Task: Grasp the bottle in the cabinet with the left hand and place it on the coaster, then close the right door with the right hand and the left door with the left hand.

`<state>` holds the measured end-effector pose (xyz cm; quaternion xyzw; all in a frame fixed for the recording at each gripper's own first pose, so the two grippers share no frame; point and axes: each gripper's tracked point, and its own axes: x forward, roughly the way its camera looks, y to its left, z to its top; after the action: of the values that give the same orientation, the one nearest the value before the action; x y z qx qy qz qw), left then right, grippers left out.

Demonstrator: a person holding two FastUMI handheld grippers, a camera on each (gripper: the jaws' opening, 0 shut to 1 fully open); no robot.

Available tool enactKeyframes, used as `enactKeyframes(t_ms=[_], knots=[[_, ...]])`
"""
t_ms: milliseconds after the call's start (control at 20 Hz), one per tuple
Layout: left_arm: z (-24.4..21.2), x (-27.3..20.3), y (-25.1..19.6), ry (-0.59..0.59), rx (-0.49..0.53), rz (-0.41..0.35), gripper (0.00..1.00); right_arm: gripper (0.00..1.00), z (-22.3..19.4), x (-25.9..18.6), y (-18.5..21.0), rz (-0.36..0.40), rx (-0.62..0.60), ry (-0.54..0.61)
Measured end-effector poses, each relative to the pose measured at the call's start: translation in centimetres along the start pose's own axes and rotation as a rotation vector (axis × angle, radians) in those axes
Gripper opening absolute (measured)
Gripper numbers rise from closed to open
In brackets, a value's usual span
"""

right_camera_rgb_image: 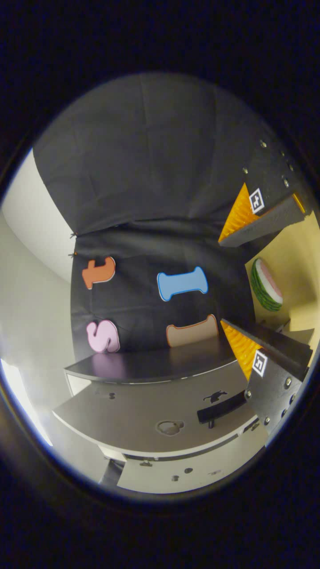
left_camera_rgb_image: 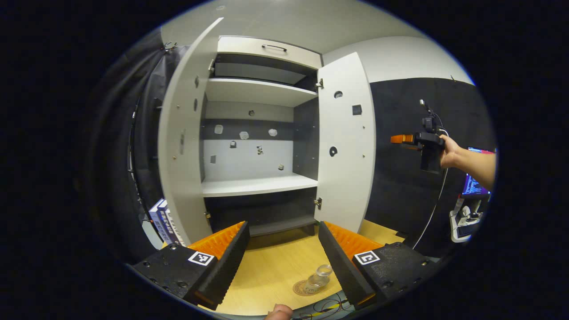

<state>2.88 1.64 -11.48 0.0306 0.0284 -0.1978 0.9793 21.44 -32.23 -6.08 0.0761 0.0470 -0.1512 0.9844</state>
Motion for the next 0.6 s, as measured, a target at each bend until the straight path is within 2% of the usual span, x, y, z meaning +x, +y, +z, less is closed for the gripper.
enactKeyframes(t_ms=[100, 200, 250, 350, 400, 450, 600], knots=[[0.5, -1.0, 1.2, -0.015, -0.006, 0.031, 0.99, 0.96, -0.3, 1.3, 1.9, 0.030, -0.031, 0.000], [0.3, -2.1, 3.0, -0.013, -0.008, 0.077, 0.98, 0.93, 0.1, 2.5, 5.7, 0.116, -0.085, -0.022], [0.2, -2.7, 3.7, -0.010, -0.017, 0.097, 0.98, 0.93, 0.2, 3.3, 7.3, 0.131, -0.129, -0.036], [-0.4, -3.8, 4.6, -0.003, -0.069, 0.118, 0.97, 0.93, -1.6, 3.1, 11.4, 0.208, -0.169, 0.023], [-0.7, -4.3, 5.0, 0.009, -0.087, 0.132, 0.96, 0.95, -2.4, 2.9, 12.1, 0.215, -0.187, 0.015], [-0.9, -5.1, 5.4, 0.007, -0.092, 0.151, 0.96, 0.80, -2.1, 3.0, 13.8, 0.236, -0.203, 0.008], [-0.1, -6.1, 7.1, -0.004, -0.084, 0.194, 0.95, 0.78, -2.4, 2.2, 18.1, 0.298, -0.218, 0.006]])
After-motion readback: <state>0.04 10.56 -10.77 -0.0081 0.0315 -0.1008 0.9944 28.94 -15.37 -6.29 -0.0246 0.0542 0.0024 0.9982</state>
